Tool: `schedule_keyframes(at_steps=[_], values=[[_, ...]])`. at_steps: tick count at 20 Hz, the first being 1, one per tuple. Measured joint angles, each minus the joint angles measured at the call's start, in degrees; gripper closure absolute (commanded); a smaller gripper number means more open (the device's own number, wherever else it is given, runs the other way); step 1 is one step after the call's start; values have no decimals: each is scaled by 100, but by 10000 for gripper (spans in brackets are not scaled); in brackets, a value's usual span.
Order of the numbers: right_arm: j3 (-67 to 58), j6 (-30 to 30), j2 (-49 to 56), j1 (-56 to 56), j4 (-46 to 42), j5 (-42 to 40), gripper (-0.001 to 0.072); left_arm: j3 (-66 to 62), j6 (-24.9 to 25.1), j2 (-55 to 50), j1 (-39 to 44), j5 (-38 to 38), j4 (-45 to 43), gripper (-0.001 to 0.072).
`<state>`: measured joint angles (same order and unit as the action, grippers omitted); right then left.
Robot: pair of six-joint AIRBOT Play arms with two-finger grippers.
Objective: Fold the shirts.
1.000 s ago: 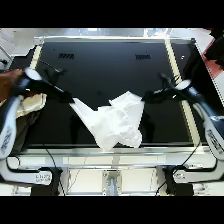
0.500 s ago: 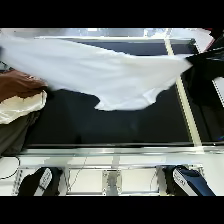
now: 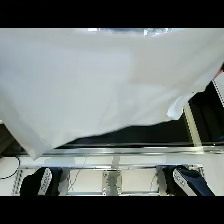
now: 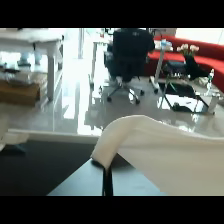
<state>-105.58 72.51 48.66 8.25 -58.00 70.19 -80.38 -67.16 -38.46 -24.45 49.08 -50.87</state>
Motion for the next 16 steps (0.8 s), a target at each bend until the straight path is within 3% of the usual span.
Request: schedule_keyframes(at_steps=[5,8,9,10,11,12,16], values=[[-42,39,2140,-61,-11,-293,700,2,11,-2140,680,52,-13,697],[-46,42,3556,-256,57,-870,699,2,50,-3602,1309,-608,-50,693],[-48,44,4022,-343,83,-1141,685,0,52,-4054,1510,-916,-48,651],[-48,52,4446,-439,101,-1379,541,-2,57,-4439,1679,-1224,-48,345],[-48,55,4793,-527,129,-1604,326,0,57,-4771,1821,-1521,-46,0],[-48,52,5097,-608,144,-1856,231,-2,57,-5053,1939,-1832,-46,-11],[-280,166,5556,-662,151,-2273,233,-11,68,-5307,1991,-2514,-44,-3]])
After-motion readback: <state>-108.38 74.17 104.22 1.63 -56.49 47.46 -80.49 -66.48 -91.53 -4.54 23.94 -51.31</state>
